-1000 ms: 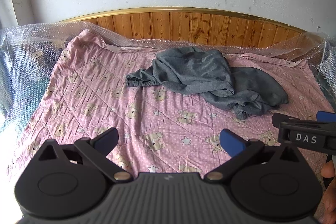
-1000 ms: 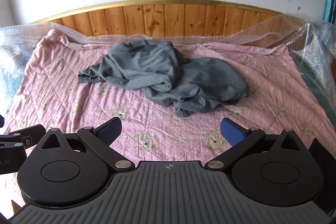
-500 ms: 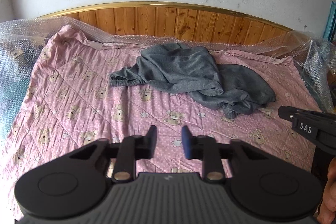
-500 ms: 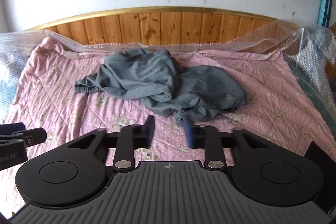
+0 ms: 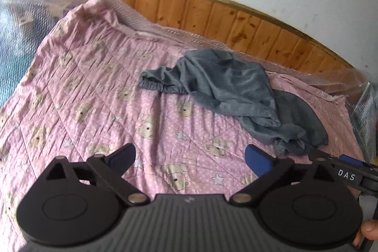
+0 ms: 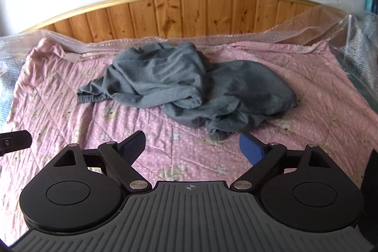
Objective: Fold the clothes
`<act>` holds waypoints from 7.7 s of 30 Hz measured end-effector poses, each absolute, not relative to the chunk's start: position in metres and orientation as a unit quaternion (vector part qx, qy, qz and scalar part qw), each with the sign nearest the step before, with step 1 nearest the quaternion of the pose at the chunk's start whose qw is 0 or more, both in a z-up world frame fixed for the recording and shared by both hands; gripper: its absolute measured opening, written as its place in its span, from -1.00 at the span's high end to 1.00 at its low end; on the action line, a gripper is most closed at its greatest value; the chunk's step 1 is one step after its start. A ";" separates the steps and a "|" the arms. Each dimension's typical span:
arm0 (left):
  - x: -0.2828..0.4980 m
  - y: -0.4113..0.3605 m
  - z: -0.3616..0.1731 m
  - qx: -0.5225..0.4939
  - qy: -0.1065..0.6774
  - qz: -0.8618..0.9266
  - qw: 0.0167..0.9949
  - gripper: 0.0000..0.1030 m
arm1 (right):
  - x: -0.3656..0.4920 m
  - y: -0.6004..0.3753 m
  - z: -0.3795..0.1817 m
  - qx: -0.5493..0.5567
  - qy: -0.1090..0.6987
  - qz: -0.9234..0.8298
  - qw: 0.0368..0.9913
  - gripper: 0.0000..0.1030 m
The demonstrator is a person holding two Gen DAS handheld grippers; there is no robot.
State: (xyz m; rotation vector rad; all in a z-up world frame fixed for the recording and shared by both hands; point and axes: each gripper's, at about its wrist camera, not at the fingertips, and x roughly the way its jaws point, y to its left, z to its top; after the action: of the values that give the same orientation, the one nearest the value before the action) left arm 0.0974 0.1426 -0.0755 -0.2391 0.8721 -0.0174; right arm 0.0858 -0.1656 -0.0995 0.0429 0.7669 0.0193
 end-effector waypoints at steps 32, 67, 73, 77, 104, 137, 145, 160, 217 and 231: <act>0.286 0.161 -0.192 -0.231 0.476 0.131 0.838 -0.99 | 0.153 -0.353 -0.184 0.011 0.446 -0.008 0.895 -0.09; 0.237 0.115 -0.136 -0.274 0.398 -0.072 0.873 -0.81 | 0.197 -0.142 -0.135 -0.082 0.357 0.252 0.896 0.73; 0.301 0.026 -0.183 -0.241 0.502 -0.168 0.813 -0.83 | 0.127 -0.162 -0.148 -0.045 0.354 0.274 0.893 0.73; 0.316 0.011 -0.206 -0.229 0.542 -0.174 0.789 0.84 | 0.109 -0.167 -0.153 -0.024 0.346 0.283 0.894 0.73; 0.127 0.414 -0.216 -0.276 0.480 0.062 0.831 -0.27 | 0.089 -0.007 -0.253 0.024 0.510 0.139 0.848 -0.11; 0.168 0.333 -0.125 -0.059 0.484 0.016 0.873 0.80 | 0.281 -0.313 -0.131 -0.003 0.421 0.012 0.907 0.94; 0.050 0.404 -0.150 0.012 0.670 0.000 0.742 0.76 | 0.230 -0.349 -0.119 -0.225 0.466 -0.009 0.855 0.65; 0.220 0.385 -0.153 -0.013 0.517 0.073 0.853 -0.40 | 0.273 -0.427 -0.191 0.056 0.509 -0.116 0.851 -0.74; 0.237 0.370 -0.168 0.038 0.503 0.156 0.849 -0.09 | 0.237 -0.345 -0.188 0.097 0.504 -0.025 0.858 -0.49; 0.029 0.407 -0.220 -0.242 0.522 0.189 0.796 -0.39 | 0.045 -0.175 -0.240 0.193 0.584 0.110 0.780 -0.56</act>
State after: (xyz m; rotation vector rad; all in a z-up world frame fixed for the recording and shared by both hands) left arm 0.0288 0.4070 -0.2196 -0.5188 1.1221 0.4054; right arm 0.0449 -0.1747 -0.2404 0.4167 1.2627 0.2375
